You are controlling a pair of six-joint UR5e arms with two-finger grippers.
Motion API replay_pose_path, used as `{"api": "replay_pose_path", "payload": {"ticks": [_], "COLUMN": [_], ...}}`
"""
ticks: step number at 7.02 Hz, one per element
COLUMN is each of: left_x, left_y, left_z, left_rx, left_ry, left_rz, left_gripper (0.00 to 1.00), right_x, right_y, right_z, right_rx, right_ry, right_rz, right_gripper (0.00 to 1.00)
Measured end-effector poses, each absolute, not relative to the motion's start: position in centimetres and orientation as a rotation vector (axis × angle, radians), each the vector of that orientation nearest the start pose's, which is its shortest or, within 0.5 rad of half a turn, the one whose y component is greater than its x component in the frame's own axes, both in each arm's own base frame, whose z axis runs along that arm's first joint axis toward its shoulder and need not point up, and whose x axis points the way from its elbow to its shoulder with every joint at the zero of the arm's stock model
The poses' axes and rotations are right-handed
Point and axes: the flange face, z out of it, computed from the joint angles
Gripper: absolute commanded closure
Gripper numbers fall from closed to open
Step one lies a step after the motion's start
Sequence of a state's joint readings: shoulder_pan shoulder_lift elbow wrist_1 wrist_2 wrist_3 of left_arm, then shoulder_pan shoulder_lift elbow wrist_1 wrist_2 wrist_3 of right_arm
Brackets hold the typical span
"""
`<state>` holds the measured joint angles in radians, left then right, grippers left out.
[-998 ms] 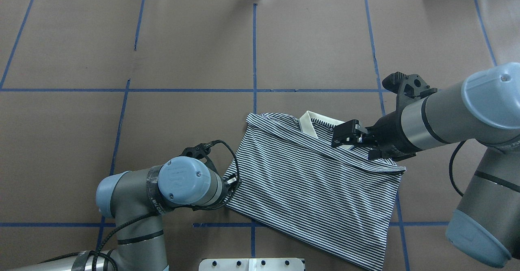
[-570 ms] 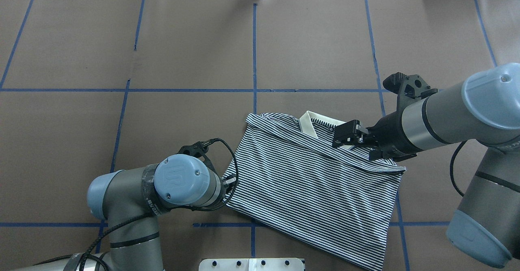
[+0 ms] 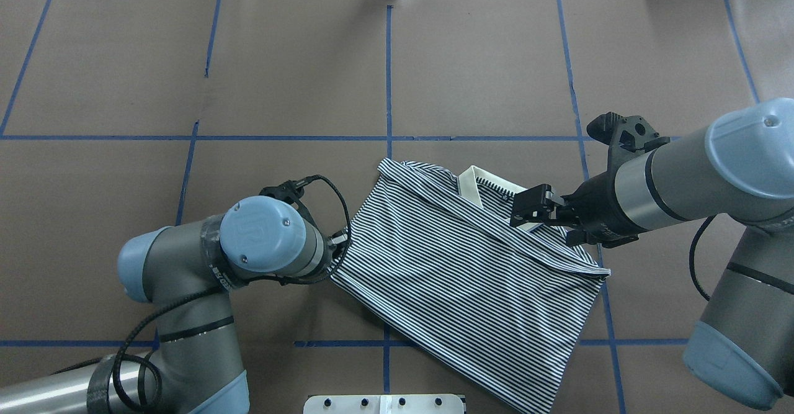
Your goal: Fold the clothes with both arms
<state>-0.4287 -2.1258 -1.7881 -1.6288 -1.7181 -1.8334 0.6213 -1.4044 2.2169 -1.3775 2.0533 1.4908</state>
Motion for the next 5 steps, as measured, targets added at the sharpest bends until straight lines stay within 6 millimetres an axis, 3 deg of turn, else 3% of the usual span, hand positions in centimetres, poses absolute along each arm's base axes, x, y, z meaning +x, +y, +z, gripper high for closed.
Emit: {"api": "replay_pose_path", "payload": {"ticks": [3,5], "left_x": [51.7,51.7], "left_y": [-51.7,-59.2], "left_z": [26.1,24.9], "left_rx": [0.104,0.21], "left_ry": [0.822,0.834], "left_rz": [-0.625,-0.58], "left_gripper": [1.0,1.0], "right_x": [-33.6,-33.8], "right_y": [-34.8,-35.0], "right_z": [26.7,26.6], "right_rx": [-0.075,-0.073], "right_ry": [-1.061,-1.063], "right_rz": [0.254,0.255], "right_gripper": [0.0,0.0]}}
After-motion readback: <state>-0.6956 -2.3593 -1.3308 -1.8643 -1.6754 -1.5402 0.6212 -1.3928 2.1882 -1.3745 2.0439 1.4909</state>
